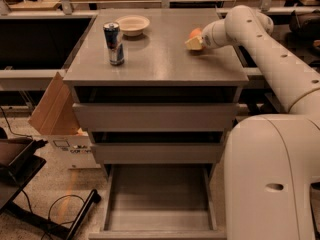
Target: Place orange into bottom drawer
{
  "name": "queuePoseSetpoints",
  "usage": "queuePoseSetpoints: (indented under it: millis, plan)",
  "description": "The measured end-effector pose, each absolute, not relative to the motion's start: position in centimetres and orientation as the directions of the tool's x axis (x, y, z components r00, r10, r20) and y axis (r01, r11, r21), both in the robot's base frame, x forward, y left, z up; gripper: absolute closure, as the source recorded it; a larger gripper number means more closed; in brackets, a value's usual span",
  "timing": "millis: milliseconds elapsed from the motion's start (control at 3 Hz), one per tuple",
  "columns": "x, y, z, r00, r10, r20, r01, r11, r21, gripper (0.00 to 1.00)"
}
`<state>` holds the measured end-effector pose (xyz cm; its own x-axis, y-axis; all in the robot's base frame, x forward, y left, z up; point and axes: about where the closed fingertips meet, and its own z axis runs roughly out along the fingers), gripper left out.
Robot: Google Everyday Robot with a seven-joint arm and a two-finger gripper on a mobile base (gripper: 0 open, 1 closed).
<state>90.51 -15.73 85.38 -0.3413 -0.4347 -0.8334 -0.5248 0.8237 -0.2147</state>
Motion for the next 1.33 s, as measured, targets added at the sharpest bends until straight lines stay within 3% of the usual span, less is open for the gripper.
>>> queuePoseSetpoints:
  millis: [1333]
  plan:
    - [90.32, -15.71, 85.82, -0.338, -0.436, -0.834, -0.527, 0.822, -0.217, 1.0]
